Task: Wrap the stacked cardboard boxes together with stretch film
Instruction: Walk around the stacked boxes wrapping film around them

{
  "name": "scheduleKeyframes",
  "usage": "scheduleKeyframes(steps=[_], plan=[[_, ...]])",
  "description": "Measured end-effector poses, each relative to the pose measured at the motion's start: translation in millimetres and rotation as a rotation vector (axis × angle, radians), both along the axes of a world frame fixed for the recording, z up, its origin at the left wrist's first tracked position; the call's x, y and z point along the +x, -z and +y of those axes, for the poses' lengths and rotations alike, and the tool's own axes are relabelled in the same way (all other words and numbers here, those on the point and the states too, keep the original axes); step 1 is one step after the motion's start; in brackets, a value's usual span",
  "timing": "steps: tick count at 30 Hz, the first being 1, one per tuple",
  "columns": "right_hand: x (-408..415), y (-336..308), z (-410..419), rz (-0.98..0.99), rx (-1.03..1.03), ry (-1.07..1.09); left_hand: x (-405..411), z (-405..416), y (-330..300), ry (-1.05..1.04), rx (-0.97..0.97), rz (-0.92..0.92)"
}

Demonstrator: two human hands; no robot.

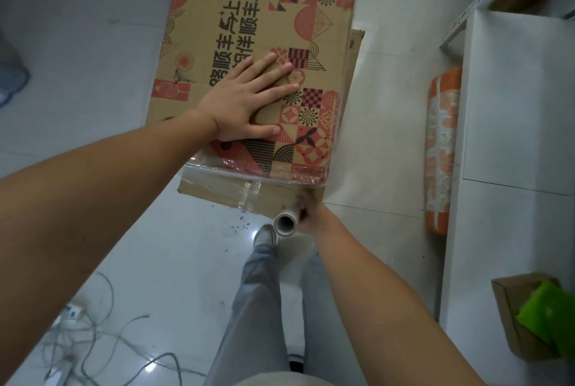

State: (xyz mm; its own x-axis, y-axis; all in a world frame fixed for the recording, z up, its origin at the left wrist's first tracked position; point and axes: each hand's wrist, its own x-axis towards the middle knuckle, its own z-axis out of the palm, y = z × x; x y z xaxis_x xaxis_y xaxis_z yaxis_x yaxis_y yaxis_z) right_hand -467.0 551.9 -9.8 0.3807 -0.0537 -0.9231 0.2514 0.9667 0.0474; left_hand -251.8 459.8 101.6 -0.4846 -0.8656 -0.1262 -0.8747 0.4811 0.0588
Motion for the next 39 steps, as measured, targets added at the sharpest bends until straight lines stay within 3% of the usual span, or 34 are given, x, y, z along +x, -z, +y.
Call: scheduleKeyframes(steps=[8,16,20,27,31,36,39], plan=[[-16.7,12.3,-17.5,0.076,0.125,-0.142,-1.9,-1.1,0.8,-0.007,-0.008,-0.041],[-29.2,13.2,-19.7,0.020,0.232,0.068,-1.1,-0.4,0.7,-0.009,0.001,-0.041],[-23.6,16.0,-16.3,-0.081,0.256,0.050,-0.8,-1.1,-1.0,-0.013,0.016,-0.041],[-37.8,11.8,-14.5,0.024,0.232,0.050,-1.8,-0.1,0.7,-0.005,0.005,-0.013],[-21.9,-0.9,-7.6,0.109,0.206,0.004,2.1,1.3,0.7,-0.005,-0.003,-0.002],[-22.5,12.7,-8.2,0.281,0.055,-0.384,1.8,1.1,1.1,0.001,-0.011,0.010],[-35.1,23.1,-16.0,0.359,0.032,-0.422,2.7,0.4,2.3,0.003,-0.010,0.027]])
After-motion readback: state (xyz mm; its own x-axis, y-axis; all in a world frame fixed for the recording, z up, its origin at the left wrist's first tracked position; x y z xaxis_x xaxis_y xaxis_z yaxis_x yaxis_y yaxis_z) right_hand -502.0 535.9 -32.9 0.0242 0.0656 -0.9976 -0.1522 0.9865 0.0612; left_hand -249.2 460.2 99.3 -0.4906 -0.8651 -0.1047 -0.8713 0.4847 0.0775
